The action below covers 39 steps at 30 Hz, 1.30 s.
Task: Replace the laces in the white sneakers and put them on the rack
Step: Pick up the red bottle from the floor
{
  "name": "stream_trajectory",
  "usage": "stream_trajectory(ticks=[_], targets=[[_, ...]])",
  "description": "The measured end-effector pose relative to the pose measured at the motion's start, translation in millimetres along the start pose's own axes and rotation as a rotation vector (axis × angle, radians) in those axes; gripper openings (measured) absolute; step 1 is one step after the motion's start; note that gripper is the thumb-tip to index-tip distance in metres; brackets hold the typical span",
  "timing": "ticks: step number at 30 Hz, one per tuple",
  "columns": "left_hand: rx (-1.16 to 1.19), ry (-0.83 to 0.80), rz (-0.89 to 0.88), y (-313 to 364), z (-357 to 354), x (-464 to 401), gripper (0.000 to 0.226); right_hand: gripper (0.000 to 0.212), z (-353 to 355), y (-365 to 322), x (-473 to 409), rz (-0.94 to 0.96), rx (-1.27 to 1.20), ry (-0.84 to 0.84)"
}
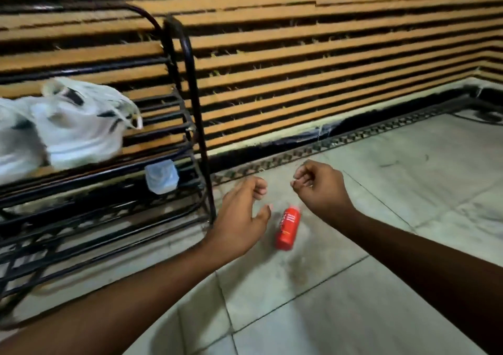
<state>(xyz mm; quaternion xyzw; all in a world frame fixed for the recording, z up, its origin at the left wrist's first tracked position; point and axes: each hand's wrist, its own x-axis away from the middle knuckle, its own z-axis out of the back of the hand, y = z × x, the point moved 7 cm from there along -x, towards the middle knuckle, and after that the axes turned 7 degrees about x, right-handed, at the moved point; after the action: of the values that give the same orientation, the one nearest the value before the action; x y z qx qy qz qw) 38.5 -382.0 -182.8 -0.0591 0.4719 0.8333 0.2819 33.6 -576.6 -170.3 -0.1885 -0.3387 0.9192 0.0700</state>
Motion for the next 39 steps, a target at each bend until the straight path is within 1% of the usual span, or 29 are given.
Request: stream_trajectory(ticks=[4, 6, 7, 9, 10, 11, 13, 16, 18, 19, 21, 23, 26, 28, 31, 32, 35, 37, 39], targets=[[-0.061, -0.168, 0.174, -76, -72, -26, 0.034, 0.005, -41, 72, -30, -0.147, 0.129, -0.222], [-0.078, -0.269, 0.305, -108, -106, -35, 0.026, 0.006, -63, 105, -36, -0.194, 0.185, -0.289], [-0.085, -0.309, 0.365, -120, -119, -35, 0.026, 0.008, -74, 119, -34, -0.223, 0.192, -0.316], [-0.056, -0.379, 0.506, -145, -149, -34, 0.034, 0.013, -100, 152, -32, -0.308, 0.18, -0.349], [-0.035, -0.399, 0.562, -156, -161, -33, 0.032, 0.018, -112, 169, -31, -0.366, 0.169, -0.35], [-0.022, -0.405, 0.596, -165, -171, -32, 0.03, 0.024, -123, 185, -29, -0.421, 0.156, -0.354], [-0.01, -0.358, 0.645, -179, -180, -33, 0.026, 0.035, -142, 203, -26, -0.519, 0.105, -0.37], [-0.007, -0.289, 0.68, -190, -190, -39, 0.022, 0.043, -162, 217, -24, -0.642, -0.1, -0.347], [0.005, -0.275, 0.704, -193, -193, -41, 0.019, 0.049, -171, 223, -23, -0.68, -0.224, -0.345], [0.019, -0.277, 0.708, -195, -194, -42, 0.02, 0.048, -174, 223, -24, -0.698, -0.283, -0.356], [0.077, -0.276, 0.712, -191, -191, -45, 0.021, 0.04, -169, 211, -25, -0.733, -0.42, -0.355], [0.152, -0.237, 0.722, -178, -182, -47, 0.017, 0.035, -155, 193, -27, -0.734, -0.504, -0.325], [0.247, -0.217, 0.678, -130, -149, -63, 0.022, 0.048, -103, 151, -40, -0.71, -0.467, -0.232], [0.292, -0.211, 0.624, -90, -120, -76, 0.031, 0.051, -63, 116, -51, -0.675, -0.44, -0.186], [0.352, -0.25, 0.572, -17, -65, -102, 0.052, 0.047, 14, 45, -71, -0.64, -0.429, -0.138], [0.368, -0.268, 0.557, 10, -46, -111, 0.054, 0.043, 38, 19, -78, -0.612, -0.431, -0.132], [0.421, -0.295, 0.529, 91, 23, -142, 0.048, 0.032, 115, -67, -103, -0.558, -0.514, -0.113], [0.48, -0.27, 0.519, 145, 78, -165, 0.046, 0.032, 165, -128, -125, -0.536, -0.58, -0.108], [0.518, -0.237, 0.507, 197, 134, -191, 0.049, 0.03, 214, -191, -151, -0.481, -0.613, -0.09]])
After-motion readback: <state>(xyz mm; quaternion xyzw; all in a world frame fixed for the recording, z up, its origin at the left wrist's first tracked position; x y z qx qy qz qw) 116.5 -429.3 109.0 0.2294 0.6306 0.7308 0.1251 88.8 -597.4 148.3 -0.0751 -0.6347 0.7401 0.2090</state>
